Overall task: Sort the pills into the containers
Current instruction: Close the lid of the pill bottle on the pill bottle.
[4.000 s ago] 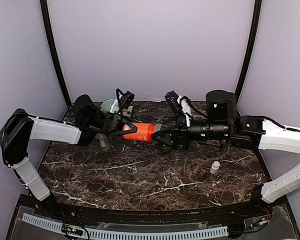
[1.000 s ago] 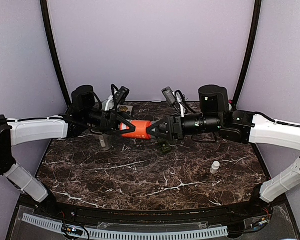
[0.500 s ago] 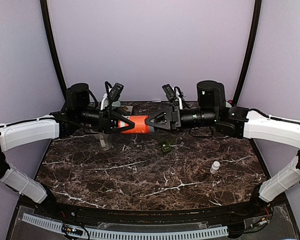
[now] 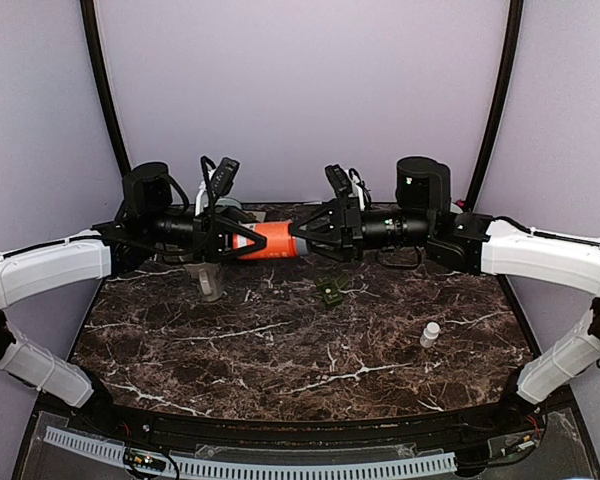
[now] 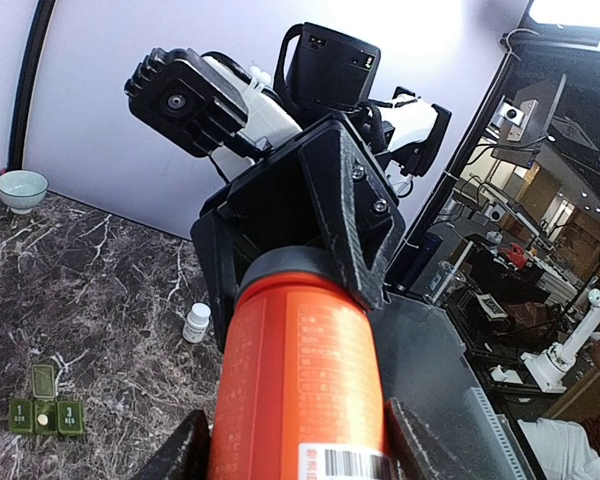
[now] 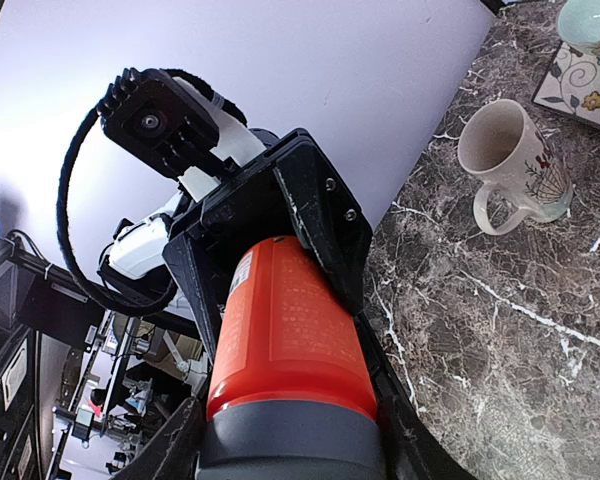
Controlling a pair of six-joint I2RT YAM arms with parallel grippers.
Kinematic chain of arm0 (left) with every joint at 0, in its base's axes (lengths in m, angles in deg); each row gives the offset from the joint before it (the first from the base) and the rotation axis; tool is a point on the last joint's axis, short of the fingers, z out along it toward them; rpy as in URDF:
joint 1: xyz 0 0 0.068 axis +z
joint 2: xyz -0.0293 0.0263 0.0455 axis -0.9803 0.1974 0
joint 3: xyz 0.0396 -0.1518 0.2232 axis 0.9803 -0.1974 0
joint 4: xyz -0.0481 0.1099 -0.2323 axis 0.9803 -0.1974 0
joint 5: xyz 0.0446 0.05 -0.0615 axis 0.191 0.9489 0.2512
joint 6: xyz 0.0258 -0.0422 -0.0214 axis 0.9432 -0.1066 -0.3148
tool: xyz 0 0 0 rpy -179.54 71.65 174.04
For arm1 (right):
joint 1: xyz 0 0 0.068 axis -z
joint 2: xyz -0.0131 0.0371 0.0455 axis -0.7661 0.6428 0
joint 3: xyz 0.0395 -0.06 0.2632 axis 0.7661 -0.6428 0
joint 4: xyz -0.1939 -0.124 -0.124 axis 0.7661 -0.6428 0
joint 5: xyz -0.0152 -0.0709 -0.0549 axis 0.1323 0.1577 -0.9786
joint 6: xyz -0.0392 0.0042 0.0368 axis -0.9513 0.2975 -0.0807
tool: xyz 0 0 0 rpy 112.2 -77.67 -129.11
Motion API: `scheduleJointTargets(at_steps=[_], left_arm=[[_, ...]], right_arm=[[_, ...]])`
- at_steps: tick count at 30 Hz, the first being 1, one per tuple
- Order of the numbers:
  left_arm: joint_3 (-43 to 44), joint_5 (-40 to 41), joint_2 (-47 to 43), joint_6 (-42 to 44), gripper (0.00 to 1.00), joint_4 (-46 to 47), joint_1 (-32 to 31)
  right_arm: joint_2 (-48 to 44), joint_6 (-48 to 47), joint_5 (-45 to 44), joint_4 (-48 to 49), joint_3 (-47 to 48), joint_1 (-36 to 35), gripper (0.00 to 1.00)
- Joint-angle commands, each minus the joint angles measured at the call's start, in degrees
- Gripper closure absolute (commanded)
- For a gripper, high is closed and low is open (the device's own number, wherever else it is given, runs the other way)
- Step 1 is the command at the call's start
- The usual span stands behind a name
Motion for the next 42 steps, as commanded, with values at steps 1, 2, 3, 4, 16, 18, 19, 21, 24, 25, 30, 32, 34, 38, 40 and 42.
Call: scheduleJointTargets(at_steps=[1,2,3,4,16,18,19,21,24,25,30,32,34,38,40,42], left_arm=[[1.92,-1.94,-0.30,0.08,1.00,7.17,-5.32],[1.77,-2.25,-0.38,-0.91,1.00,7.96,-5.24],[1.52,-2.64,-0.39,-2.15,1.00,9.27,-5.05],[1.22,-3.06,-0.39,-3.81,1.00,11.00,-4.84],[1.32,-9.76,2.30,-19.50,1.00,25.36,-3.70],[1.70,-10.70,2.41,-20.56,1.00,25.40,-3.70],[1.76,-11.02,2.34,-20.87,1.00,25.39,-3.70],[1.85,-11.45,2.33,-21.35,1.00,25.16,-3.68],[1.80,-11.71,2.32,-21.58,1.00,24.83,-3.67],[1.75,-11.85,2.33,-21.62,1.00,24.78,-3.72],[0.77,-11.43,2.42,-22.57,1.00,25.99,-3.72],[-0.02,-10.91,2.42,-23.51,1.00,27.48,-3.72],[-1.01,-10.19,2.50,-25.11,1.00,30.26,-3.72],[-3.39,-9.41,3.28,-30.71,1.00,37.79,-3.71],[-4.33,-9.08,3.74,-33.46,1.00,41.51,-3.66],[-4.93,-8.84,4.18,-35.91,1.00,44.13,-3.68]], right_arm=[[3.38,-0.16,-0.06,7.73,2.09,-2.53,0.83],[3.11,-1.46,-0.20,6.85,2.17,-2.54,0.82],[2.86,-3.16,-0.70,5.51,2.60,-2.52,0.82],[2.68,-5.25,-1.13,3.65,3.00,-2.52,0.81],[-0.87,-21.32,-3.87,-1.99,1.04,-2.44,0.73],[-1.57,-23.49,-4.75,-3.06,1.06,-2.44,0.72],[-1.94,-24.39,-5.28,-3.55,0.92,-2.48,0.72],[-2.63,-25.95,-6.28,-4.46,0.95,-2.47,0.72],[-3.29,-28.28,-8.04,-6.21,1.08,-2.53,0.71],[-3.49,-28.69,-8.53,-6.77,1.17,-2.53,0.71],[-4.14,-29.46,-10.34,-8.20,1.73,-2.53,0.69],[-4.04,-29.67,-10.81,-8.96,2.34,-2.53,0.69],[-3.99,-30.21,-11.34,-9.76,2.91,-2.58,0.68],[-3.91,-31.90,-12.43,-11.92,4.13,-2.60,0.68],[-3.91,-32.84,-12.86,-12.87,4.56,-2.70,0.68],[-3.91,-33.69,-13.37,-13.76,4.86,-2.90,0.68]])
